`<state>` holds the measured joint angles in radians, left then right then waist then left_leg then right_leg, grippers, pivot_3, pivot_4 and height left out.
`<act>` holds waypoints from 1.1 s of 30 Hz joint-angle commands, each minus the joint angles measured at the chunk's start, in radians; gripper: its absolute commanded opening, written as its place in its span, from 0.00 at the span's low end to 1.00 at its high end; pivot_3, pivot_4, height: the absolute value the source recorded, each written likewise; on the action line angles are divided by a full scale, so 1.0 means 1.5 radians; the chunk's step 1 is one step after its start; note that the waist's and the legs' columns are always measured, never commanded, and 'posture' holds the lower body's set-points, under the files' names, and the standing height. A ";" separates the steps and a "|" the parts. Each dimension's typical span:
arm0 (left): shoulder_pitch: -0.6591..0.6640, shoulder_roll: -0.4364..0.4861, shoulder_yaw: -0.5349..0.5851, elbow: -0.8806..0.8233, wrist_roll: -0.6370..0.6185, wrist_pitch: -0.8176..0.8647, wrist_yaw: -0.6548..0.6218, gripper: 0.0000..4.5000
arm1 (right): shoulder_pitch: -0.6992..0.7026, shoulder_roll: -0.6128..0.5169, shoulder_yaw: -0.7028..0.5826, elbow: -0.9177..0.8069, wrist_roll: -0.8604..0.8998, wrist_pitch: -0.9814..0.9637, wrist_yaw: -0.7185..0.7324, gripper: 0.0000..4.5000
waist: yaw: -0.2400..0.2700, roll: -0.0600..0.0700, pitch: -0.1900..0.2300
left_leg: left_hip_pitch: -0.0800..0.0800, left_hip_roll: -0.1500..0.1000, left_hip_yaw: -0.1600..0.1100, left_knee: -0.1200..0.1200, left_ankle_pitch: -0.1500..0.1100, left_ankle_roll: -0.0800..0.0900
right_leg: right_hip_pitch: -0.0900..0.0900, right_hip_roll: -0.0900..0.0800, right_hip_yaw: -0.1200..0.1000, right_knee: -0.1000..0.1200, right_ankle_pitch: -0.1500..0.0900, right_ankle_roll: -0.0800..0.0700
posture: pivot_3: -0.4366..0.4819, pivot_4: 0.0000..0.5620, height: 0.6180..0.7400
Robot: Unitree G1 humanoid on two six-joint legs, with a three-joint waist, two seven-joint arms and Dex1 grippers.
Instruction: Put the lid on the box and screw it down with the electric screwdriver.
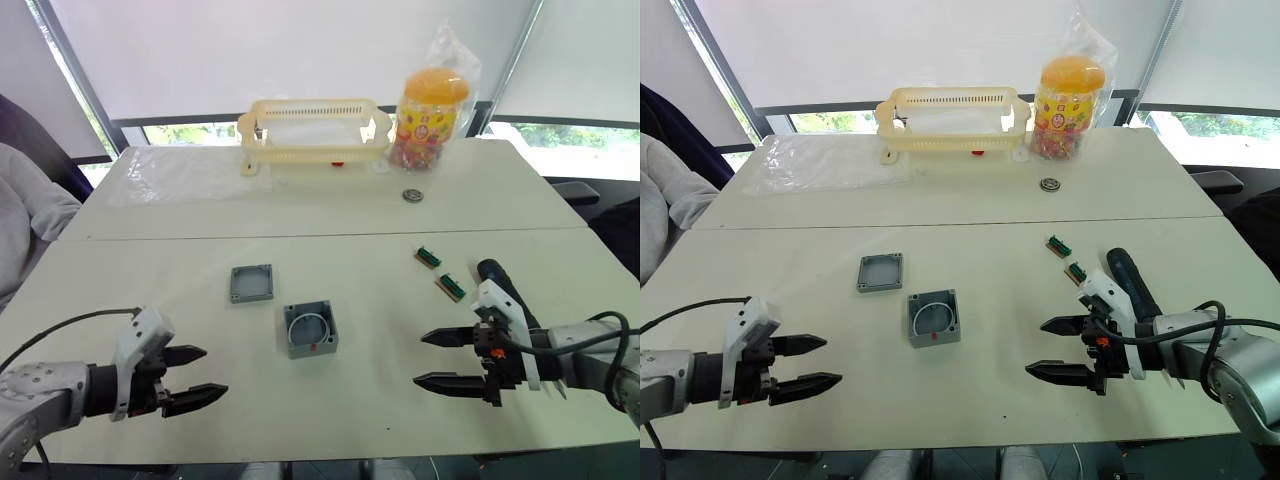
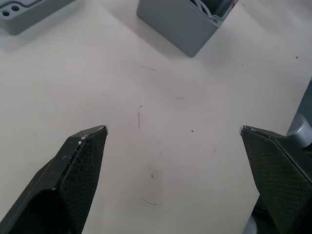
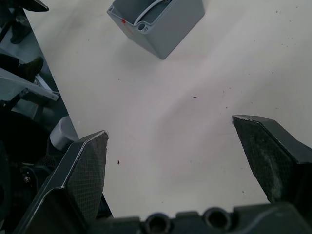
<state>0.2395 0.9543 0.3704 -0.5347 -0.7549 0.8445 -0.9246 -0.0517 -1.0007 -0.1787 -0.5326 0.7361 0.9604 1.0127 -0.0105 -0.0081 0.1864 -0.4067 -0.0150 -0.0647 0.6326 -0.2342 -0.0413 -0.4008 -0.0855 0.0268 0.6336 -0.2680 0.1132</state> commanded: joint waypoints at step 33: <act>-0.429 0.164 -0.275 0.181 0.236 -0.116 -0.158 1.00 | -0.208 -0.002 0.011 -0.009 0.064 0.054 -0.055 0.99 | 0.001 -0.001 0.001 | -0.001 0.001 0.000 0.000 0.000 0.000 | 0.000 0.002 0.000 -0.001 0.001 -0.001 | 0.48 0.27 1.00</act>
<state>-0.3413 1.2029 0.0456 -0.2738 -0.4665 0.6956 -1.1266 -0.3331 -1.0031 -0.1678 -0.4903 0.7989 1.0329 0.9433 -0.0096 -0.0093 0.1872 -0.4076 -0.0130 -0.0642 0.6323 -0.2341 -0.0415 -0.4015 -0.0822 0.0267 0.6324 -0.2656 0.1145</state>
